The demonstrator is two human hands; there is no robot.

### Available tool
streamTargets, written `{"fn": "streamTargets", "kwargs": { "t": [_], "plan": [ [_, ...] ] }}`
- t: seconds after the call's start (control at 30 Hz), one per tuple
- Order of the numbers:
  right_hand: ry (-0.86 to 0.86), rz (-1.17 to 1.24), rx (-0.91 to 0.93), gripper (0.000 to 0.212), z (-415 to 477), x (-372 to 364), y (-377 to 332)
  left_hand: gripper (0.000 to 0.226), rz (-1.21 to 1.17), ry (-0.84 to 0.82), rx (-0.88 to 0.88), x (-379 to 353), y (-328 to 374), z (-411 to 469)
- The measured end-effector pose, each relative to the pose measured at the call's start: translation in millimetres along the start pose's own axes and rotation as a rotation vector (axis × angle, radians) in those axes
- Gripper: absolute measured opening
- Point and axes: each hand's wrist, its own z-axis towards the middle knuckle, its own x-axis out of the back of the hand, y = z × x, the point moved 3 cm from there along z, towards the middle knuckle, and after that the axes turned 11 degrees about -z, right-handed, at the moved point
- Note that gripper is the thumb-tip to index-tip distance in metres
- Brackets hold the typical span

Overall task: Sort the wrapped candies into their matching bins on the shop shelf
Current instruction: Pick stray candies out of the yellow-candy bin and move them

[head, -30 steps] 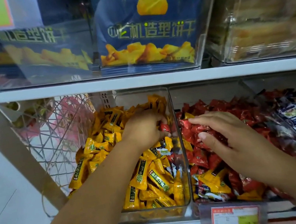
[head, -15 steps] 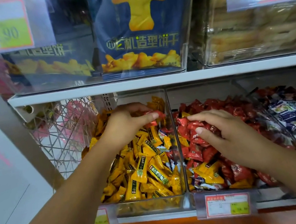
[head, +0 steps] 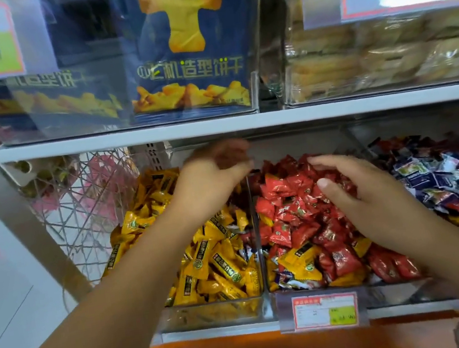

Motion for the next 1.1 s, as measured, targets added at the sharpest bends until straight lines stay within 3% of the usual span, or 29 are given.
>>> {"fn": "streamTargets", "kwargs": {
  "t": [0.1,0.2,0.4,0.67,0.93,1.1],
  "plan": [
    [-0.017,-0.015,0.079,0.036,-1.1,-5.9,-10.8,0.013,0.044,-0.101,0.094,17.4,-24.7,-13.2],
    [-0.044,-0.010,0.127,0.036,0.1,-14.4,-21.3,0.007,0.329,-0.320,0.132,14.9,-55.8,-32.8],
    [-0.054,-0.039,0.135,0.039,6.1,-23.2,-27.7,0.053,0.776,-0.301,0.023,17.4,-72.3,-28.8],
    [-0.086,-0.045,0.124,0.038,8.3,-30.8,-30.4,0.076,0.894,-0.323,0.051,1.5,-72.7,-12.2],
    [-0.085,-0.042,0.143,0.040,10.8,-35.3,-33.1,0.044,0.928,-0.325,-0.008,3.0,-71.2,-15.5],
    [-0.085,-0.041,0.157,0.038,9.5,-33.3,-34.0,0.030,0.730,-0.301,-0.037,15.5,-68.8,-24.2]
  ]
}}
